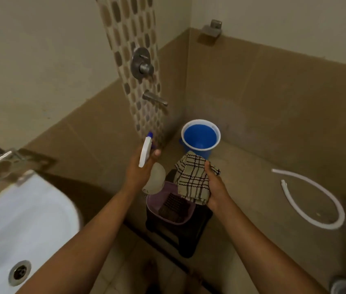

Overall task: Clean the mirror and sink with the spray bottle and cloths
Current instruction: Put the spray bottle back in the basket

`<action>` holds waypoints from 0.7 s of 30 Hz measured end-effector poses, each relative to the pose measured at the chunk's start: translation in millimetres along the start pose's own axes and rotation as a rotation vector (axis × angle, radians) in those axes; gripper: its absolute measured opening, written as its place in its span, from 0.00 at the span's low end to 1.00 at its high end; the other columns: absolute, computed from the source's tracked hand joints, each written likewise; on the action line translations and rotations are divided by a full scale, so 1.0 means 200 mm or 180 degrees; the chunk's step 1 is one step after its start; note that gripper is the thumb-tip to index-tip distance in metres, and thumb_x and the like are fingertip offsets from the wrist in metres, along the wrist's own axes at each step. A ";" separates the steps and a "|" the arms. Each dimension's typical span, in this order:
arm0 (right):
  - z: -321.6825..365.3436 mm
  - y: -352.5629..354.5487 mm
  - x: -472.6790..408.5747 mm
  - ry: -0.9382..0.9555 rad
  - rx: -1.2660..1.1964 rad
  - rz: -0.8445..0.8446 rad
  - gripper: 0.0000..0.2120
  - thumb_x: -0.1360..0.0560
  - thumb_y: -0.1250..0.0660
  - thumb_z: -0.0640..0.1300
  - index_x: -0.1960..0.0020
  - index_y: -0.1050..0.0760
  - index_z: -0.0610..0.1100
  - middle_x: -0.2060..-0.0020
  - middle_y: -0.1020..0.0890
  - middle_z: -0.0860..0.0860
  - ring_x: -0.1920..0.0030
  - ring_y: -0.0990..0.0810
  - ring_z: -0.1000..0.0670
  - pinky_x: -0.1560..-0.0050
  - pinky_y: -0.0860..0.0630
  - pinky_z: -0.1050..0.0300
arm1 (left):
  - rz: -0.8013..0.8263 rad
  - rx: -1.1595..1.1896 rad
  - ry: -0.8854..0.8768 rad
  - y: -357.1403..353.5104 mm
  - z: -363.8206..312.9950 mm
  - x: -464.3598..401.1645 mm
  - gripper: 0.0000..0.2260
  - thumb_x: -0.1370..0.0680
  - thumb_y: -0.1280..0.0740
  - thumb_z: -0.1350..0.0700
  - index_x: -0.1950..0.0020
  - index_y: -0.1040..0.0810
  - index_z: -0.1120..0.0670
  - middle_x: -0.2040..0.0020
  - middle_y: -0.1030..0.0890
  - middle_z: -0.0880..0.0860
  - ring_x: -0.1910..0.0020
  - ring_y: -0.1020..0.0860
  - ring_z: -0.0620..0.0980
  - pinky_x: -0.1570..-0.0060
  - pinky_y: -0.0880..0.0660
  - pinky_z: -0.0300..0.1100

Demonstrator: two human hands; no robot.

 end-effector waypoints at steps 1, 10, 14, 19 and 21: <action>-0.02 0.04 -0.01 -0.0028 0.0022 -0.0094 0.22 0.20 0.38 0.53 0.33 0.26 0.40 0.41 0.18 0.41 0.42 0.18 0.42 0.49 0.18 0.50 | 0.0112 -0.0023 0.0098 -0.02 0.06 -0.02 0.19 0.24 0.32 0.47 0.40 0.23 0.58 0.54 0.20 0.50 0.57 0.22 0.37 0.59 0.28 0.28; -0.25 0.23 -0.12 -0.0244 -0.0157 -0.0589 0.22 0.19 0.40 0.54 0.34 0.24 0.39 0.41 0.18 0.38 0.41 0.19 0.39 0.43 0.21 0.43 | 0.0918 -0.0136 0.0231 -0.20 0.39 -0.12 0.14 0.23 0.31 0.61 0.39 0.26 0.54 0.49 0.20 0.46 0.50 0.22 0.33 0.51 0.28 0.26; -0.38 0.32 -0.18 -0.0322 -0.0014 -0.0880 0.21 0.19 0.40 0.54 0.37 0.22 0.40 0.44 0.17 0.39 0.45 0.17 0.39 0.50 0.19 0.45 | 0.1083 -0.0130 0.0447 -0.23 0.62 -0.14 0.15 0.23 0.31 0.60 0.37 0.26 0.50 0.46 0.18 0.46 0.45 0.21 0.37 0.47 0.26 0.30; -0.59 0.42 -0.30 -0.0504 -0.0045 -0.1055 0.21 0.20 0.38 0.54 0.36 0.23 0.40 0.44 0.17 0.40 0.43 0.17 0.39 0.45 0.20 0.40 | 0.1088 -0.0234 0.0576 -0.28 0.90 -0.15 0.18 0.23 0.30 0.58 0.34 0.25 0.58 0.46 0.18 0.49 0.45 0.21 0.37 0.46 0.26 0.29; -0.68 0.45 -0.36 -0.0564 -0.0067 -0.1133 0.22 0.21 0.37 0.55 0.35 0.23 0.41 0.43 0.17 0.40 0.43 0.18 0.39 0.42 0.22 0.37 | 0.1083 -0.0324 0.0614 -0.30 1.01 -0.15 0.16 0.23 0.30 0.57 0.36 0.24 0.58 0.49 0.20 0.46 0.49 0.23 0.32 0.49 0.28 0.25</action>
Point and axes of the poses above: each hand's wrist, its own x-axis away from the middle knuckle, its own y-axis out of the back of the hand, z = x × y, the point moved 7 cm from there along -x, towards the middle knuckle
